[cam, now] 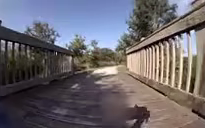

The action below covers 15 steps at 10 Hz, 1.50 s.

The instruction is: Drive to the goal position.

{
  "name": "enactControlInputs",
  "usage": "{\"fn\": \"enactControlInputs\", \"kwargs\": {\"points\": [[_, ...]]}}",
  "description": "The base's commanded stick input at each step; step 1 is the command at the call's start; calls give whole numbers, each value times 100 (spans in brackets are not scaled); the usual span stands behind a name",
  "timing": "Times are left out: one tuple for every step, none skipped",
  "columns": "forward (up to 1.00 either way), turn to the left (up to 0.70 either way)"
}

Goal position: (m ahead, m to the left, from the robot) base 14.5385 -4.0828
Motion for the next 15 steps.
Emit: {"fn": "enactControlInputs", "kwargs": {"points": [[70,0],[70,0],[70,0],[70,0],[70,0],[70,0],[70,0],[70,0],[70,0],[70,0],[70,0],[70,-16],[70,-12],[70,0],[70,0]]}}
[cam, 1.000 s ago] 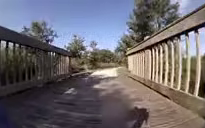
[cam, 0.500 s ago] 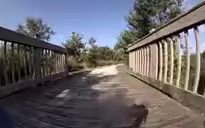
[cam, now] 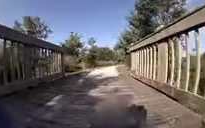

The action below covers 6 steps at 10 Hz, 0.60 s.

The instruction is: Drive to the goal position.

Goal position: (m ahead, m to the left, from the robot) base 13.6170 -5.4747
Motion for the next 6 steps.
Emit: {"fn": "enactControlInputs", "kwargs": {"points": [[70,0],[70,0],[70,0],[70,0],[70,0],[70,0]]}}
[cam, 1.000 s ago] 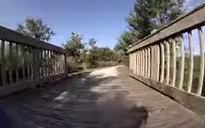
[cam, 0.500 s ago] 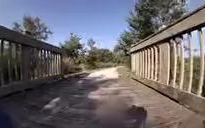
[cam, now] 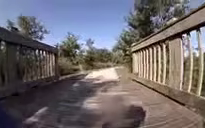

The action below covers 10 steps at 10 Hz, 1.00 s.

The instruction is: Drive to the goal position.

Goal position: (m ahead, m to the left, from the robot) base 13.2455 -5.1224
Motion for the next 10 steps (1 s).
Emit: {"fn": "enactControlInputs", "kwargs": {"points": [[70,0],[70,0],[70,0],[70,0],[70,0],[70,0],[70,0],[70,0],[70,0],[70,0]]}}
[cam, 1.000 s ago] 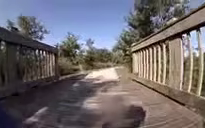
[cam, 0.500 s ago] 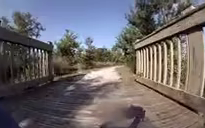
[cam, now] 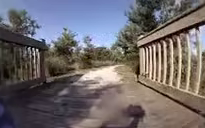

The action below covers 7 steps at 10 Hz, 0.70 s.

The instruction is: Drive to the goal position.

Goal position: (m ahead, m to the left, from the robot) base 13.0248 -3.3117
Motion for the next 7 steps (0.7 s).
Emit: {"fn": "enactControlInputs", "kwargs": {"points": [[70,0],[70,0],[70,0],[70,0],[70,0],[70,0],[70,0]]}}
